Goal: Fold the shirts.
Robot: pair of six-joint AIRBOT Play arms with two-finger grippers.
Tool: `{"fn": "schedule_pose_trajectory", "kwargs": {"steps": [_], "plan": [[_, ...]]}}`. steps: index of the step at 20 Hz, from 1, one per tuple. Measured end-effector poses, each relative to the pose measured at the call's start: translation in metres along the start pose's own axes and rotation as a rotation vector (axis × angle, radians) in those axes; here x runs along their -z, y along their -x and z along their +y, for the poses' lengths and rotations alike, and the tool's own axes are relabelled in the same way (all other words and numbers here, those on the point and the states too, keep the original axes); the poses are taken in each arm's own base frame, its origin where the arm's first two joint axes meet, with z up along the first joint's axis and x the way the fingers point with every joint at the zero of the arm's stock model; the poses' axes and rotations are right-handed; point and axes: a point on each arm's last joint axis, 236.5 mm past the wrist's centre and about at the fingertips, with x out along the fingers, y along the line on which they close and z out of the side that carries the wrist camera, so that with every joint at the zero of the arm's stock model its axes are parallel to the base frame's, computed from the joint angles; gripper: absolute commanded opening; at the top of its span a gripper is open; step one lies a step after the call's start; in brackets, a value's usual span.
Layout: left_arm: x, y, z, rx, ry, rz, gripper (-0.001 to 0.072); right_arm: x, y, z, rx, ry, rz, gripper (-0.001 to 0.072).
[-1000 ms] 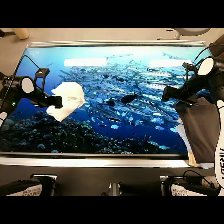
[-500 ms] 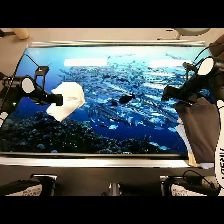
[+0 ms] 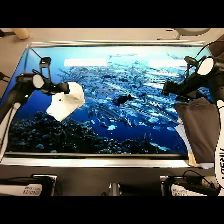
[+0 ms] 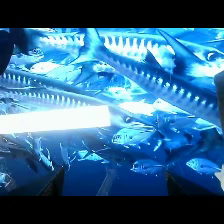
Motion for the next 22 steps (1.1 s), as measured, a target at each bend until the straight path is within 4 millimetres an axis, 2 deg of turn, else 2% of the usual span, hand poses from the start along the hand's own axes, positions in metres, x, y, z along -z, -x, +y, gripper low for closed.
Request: {"fn": "schedule_pose_trajectory", "kwargs": {"steps": [1,2,3,4,5,6,8,9,11,12,14,15,16,17,18,19,20,21,22], "plan": [[0.001,-0.015,0.000,-0.004,0.019,0.034,0.0666,-0.001,0.000,0.000,-0.001,0.000,-0.005,0.0673],[0.004,-0.028,-0.001,-0.004,0.044,0.067,0.0489,-0.001,0.000,0.000,-0.001,0.000,-0.005,0.0673],[0.005,-0.040,-0.004,0.003,0.073,0.091,0.0249,-0.001,0.000,0.000,-0.001,0.000,-0.006,0.0673],[0.007,-0.050,-0.007,0.015,0.102,0.114,0.0084,-0.001,0.000,0.000,-0.001,0.000,-0.006,0.0672],[0.010,-0.058,-0.013,0.033,0.131,0.138,0.0031,-0.001,0.000,0.000,-0.001,0.002,-0.006,0.0672],[0.009,-0.061,-0.019,0.057,0.153,0.147,0.0030,-0.001,0.000,0.000,-0.001,0.008,-0.006,0.0672],[-0.009,-0.048,-0.038,0.119,0.143,0.114,0.0029,-0.004,0.004,0.001,-0.004,0.032,-0.022,0.0672],[-0.027,-0.030,-0.051,0.157,0.107,0.064,0.0029,-0.006,0.009,0.003,-0.007,0.043,-0.042,0.0672],[-0.076,0.037,-0.088,0.244,0.001,-0.109,0.0029,-0.016,0.028,0.007,-0.017,0.062,-0.123,0.0674],[-0.102,0.086,-0.111,0.294,-0.061,-0.227,0.0030,-0.023,0.045,0.010,-0.023,0.075,-0.189,0.0674],[-0.133,0.195,-0.157,0.398,-0.160,-0.461,0.0029,-0.036,0.091,0.013,-0.021,0.099,-0.351,0.0673],[-0.138,0.252,-0.176,0.449,-0.200,-0.575,0.0028,-0.042,0.122,0.014,-0.016,0.112,-0.453,0.0673],[-0.136,0.299,-0.188,0.482,-0.234,-0.663,0.0028,-0.044,0.152,0.016,-0.014,0.122,-0.546,0.0673],[-0.131,0.336,-0.193,0.495,-0.261,-0.730,0.0028,-0.043,0.184,0.018,-0.016,0.133,-0.639,0.0673],[-0.124,0.363,-0.192,0.483,-0.284,-0.773,0.0029,-0.039,0.211,0.020,-0.022,0.141,-0.712,0.0673],[-0.114,0.372,-0.186,0.456,-0.289,-0.766,0.0029,-0.032,0.234,0.021,-0.025,0.148,-0.767,0.0673],[-0.101,0.364,-0.180,0.422,-0.294,-0.718,0.0029,-0.024,0.247,0.021,-0.022,0.151,-0.788,0.0674],[-0.084,0.344,-0.174,0.385,-0.301,-0.633,0.0030,-0.014,0.250,0.019,-0.016,0.151,-0.777,0.0674],[-0.065,0.318,-0.171,0.354,-0.311,-0.543,0.0029,-0.003,0.245,0.016,-0.008,0.146,-0.732,0.0674]]}}
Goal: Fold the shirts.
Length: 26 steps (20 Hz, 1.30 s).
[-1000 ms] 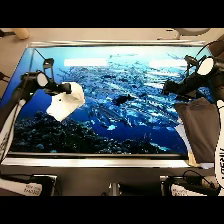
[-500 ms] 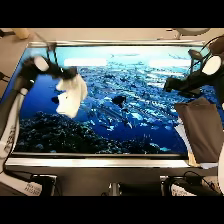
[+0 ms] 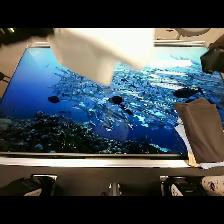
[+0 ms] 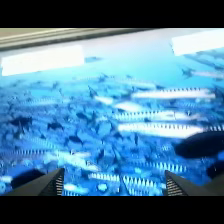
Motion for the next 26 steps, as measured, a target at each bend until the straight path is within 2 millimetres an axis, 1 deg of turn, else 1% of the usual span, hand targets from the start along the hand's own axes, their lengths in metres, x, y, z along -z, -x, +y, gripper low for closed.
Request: {"fn": "schedule_pose_trajectory", "kwargs": {"steps": [1,2,3,4,6,7,8,9,10,11,14,15,17,19,22,26], "plan": [[0.037,-0.015,0.000,-0.011,-0.002,0.106,0.0029,0.018,-0.003,-0.002,0.007,-0.002,0.070,0.0674],[0.075,-0.031,-0.003,-0.008,-0.003,0.202,0.0029,0.038,-0.011,-0.004,0.013,-0.007,0.153,0.0674],[0.122,-0.048,-0.010,0.003,-0.001,0.312,0.0030,0.060,-0.023,-0.005,0.011,-0.012,0.239,0.0674],[0.167,-0.063,-0.018,0.016,0.009,0.407,0.0029,0.087,-0.038,-0.004,0.003,-0.018,0.335,0.0674],[0.259,-0.083,-0.034,0.040,0.048,0.572,0.0030,0.140,-0.070,0.001,-0.032,-0.045,0.508,0.0674],[0.303,-0.085,-0.041,0.045,0.073,0.655,0.0030,0.169,-0.087,0.005,-0.057,-0.066,0.595,0.0674],[0.335,-0.084,-0.043,0.043,0.094,0.714,0.0030,0.194,-0.101,0.011,-0.086,-0.091,0.665,0.0676],[0.361,-0.082,-0.044,0.036,0.112,0.759,0.0029,0.221,-0.113,0.019,-0.126,-0.122,0.742,0.0677],[0.378,-0.078,-0.042,0.028,0.118,0.794,0.0029,0.242,-0.122,0.028,-0.166,-0.156,0.805,0.0678],[0.390,-0.074,-0.041,0.022,0.124,0.820,0.0030,0.264,-0.131,0.037,-0.205,-0.195,0.868,0.0679],[0.398,-0.068,-0.038,0.019,0.136,0.831,0.0029,0.314,-0.148,0.053,-0.273,-0.295,1.027,0.0674],[0.397,-0.066,-0.037,0.018,0.139,0.826,0.0029,0.328,-0.150,0.058,-0.291,-0.315,1.081,0.0673],[0.395,-0.064,-0.035,0.017,0.142,0.819,0.0030,0.353,-0.144,0.069,-0.331,-0.322,1.186,0.0674],[0.394,-0.063,-0.035,0.017,0.142,0.814,0.0029,0.372,-0.136,0.082,-0.359,-0.290,1.257,0.0674],[0.391,-0.063,-0.033,0.015,0.139,0.805,0.0030,0.398,-0.130,0.096,-0.367,-0.238,1.308,0.0671],[0.383,-0.064,-0.035,0.019,0.136,0.789,0.0030,0.420,-0.122,0.125,-0.388,-0.165,1.327,0.0671]]}}
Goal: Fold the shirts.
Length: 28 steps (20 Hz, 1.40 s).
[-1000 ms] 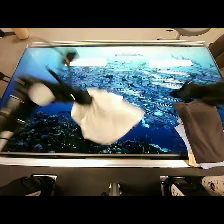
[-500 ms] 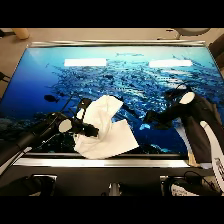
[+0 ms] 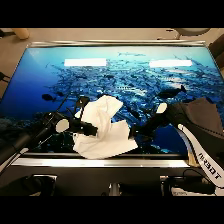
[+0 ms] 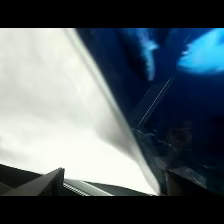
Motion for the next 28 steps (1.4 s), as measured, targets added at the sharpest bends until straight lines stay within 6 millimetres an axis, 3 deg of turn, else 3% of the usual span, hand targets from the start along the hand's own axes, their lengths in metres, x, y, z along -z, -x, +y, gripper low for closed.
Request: {"fn": "schedule_pose_trajectory", "kwargs": {"steps": [1,2,4,7,10,11,13,15,16,18,19,21,22,24,26,28], "plan": [[-0.001,0.002,-0.001,0.000,-0.002,-0.003,0.0029,0.002,-0.006,0.006,0.006,0.009,0.003,0.0671],[-0.003,0.004,-0.001,0.001,-0.006,-0.007,0.0030,0.002,-0.012,0.012,0.008,0.009,0.001,0.0598],[-0.005,0.009,-0.001,-0.001,-0.019,-0.019,0.0030,-0.005,-0.024,0.018,0.023,0.008,-0.036,0.0043],[-0.010,0.021,0.003,-0.024,-0.050,-0.044,0.0029,-0.017,-0.025,0.026,0.030,0.022,-0.087,0.0018],[-0.033,0.058,0.012,-0.095,-0.123,-0.124,0.0029,-0.026,0.013,0.056,0.039,0.167,-0.153,0.0018],[-0.049,0.083,0.014,-0.126,-0.160,-0.176,0.0029,-0.030,0.041,0.072,0.053,0.246,-0.211,0.0019],[-0.088,0.154,0.011,-0.167,-0.221,-0.334,0.0029,-0.037,0.122,0.112,0.103,0.412,-0.410,0.0019],[-0.126,0.252,-0.002,-0.167,-0.249,-0.559,0.0030,-0.023,0.226,0.154,0.152,0.526,-0.691,0.0018],[-0.138,0.310,-0.010,-0.156,-0.255,-0.693,0.0030,-0.004,0.281,0.171,0.161,0.552,-0.849,0.0018],[-0.144,0.412,-0.028,-0.118,-0.294,-0.928,0.0029,0.050,0.366,0.198,0.105,0.558,-1.107,0.0019],[-0.139,0.450,-0.041,-0.088,-0.339,-1.017,0.0029,0.078,0.391,0.206,0.057,0.548,-1.186,0.0019],[-0.130,0.494,-0.058,-0.049,-0.404,-1.125,0.0029,0.121,0.420,0.210,-0.027,0.504,-1.272,0.0019],[-0.129,0.502,-0.060,-0.053,-0.421,-1.145,0.0029,0.135,0.420,0.208,-0.050,0.477,-1.263,0.0019],[-0.138,0.491,-0.059,-0.077,-0.443,-1.126,0.0029,0.140,0.405,0.191,-0.018,0.406,-1.182,0.0019],[-0.157,0.452,-0.051,-0.122,-0.445,-1.045,0.0029,0.131,0.369,0.165,0.067,0.322,-1.027,0.0019],[-0.180,0.389,-0.042,-0.153,-0.447,-0.910,0.0029,0.117,0.323,0.130,0.171,0.238,-0.846,0.0019]]}}
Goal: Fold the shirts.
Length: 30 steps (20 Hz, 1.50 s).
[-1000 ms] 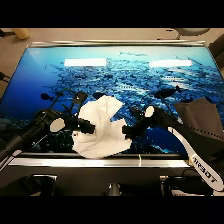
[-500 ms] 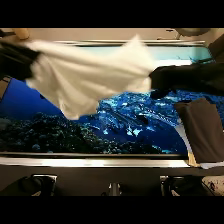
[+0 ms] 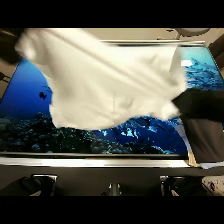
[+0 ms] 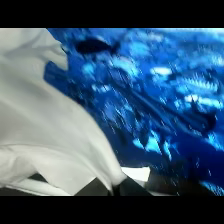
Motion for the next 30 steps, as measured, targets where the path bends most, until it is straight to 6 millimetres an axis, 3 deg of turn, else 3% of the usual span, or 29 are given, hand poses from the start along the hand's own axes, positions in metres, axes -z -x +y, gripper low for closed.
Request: {"fn": "schedule_pose_trajectory", "kwargs": {"steps": [2,4,5,6,7,9,10,12,14,17,19,21,25,26,27,29,30], "plan": [[0.060,-0.068,-0.015,0.038,-0.001,0.182,0.0030,0.036,-0.046,-0.024,0.080,-0.011,0.173,0.0020],[0.138,-0.134,-0.043,0.117,0.027,0.380,0.0043,0.067,-0.090,-0.049,0.150,-0.016,0.295,0.0020],[0.182,-0.162,-0.062,0.168,0.057,0.489,0.0187,0.082,-0.111,-0.062,0.179,-0.016,0.338,0.0020],[0.220,-0.183,-0.080,0.217,0.093,0.582,0.0496,0.091,-0.129,-0.072,0.201,-0.015,0.359,0.0020],[0.258,-0.198,-0.099,0.266,0.138,0.680,0.0669,0.100,-0.144,-0.081,0.223,-0.015,0.376,0.0020],[0.314,-0.207,-0.121,0.335,0.236,0.856,0.0668,0.111,-0.166,-0.093,0.251,-0.015,0.399,0.0020],[0.330,-0.205,-0.120,0.347,0.273,0.920,0.0665,0.116,-0.173,-0.097,0.260,-0.015,0.412,0.0020],[0.344,-0.192,-0.099,0.340,0.346,1.002,0.0661,0.121,-0.182,-0.103,0.271,-0.012,0.421,0.0020],[0.348,-0.170,-0.063,0.297,0.435,1.030,0.0660,0.123,-0.187,-0.106,0.277,-0.010,0.425,0.0021],[0.378,-0.126,-0.021,0.199,0.606,1.082,0.0660,0.122,-0.192,-0.107,0.276,-0.009,0.414,0.0021],[0.409,-0.106,-0.019,0.159,0.735,1.104,0.0660,0.119,-0.195,-0.106,0.271,-0.008,0.400,0.0021],[0.435,-0.101,-0.037,0.165,0.859,1.107,0.0660,0.117,-0.197,-0.105,0.267,-0.007,0.388,0.0021],[0.459,-0.119,-0.076,0.181,1.024,1.053,0.0609,0.114,-0.199,-0.104,0.259,-0.007,0.373,0.0020],[0.461,-0.126,-0.084,0.181,1.050,1.039,0.0567,0.114,-0.199,-0.103,0.256,-0.008,0.373,0.0020],[0.462,-0.133,-0.090,0.182,1.086,1.021,0.0339,0.113,-0.200,-0.102,0.253,-0.010,0.371,0.0020],[0.465,-0.146,-0.094,0.162,1.127,0.982,0.0069,0.113,-0.200,-0.101,0.248,-0.012,0.369,0.0021],[0.463,-0.153,-0.094,0.150,1.150,0.956,0.0031,0.112,-0.200,-0.101,0.247,-0.011,0.367,0.0021]]}}
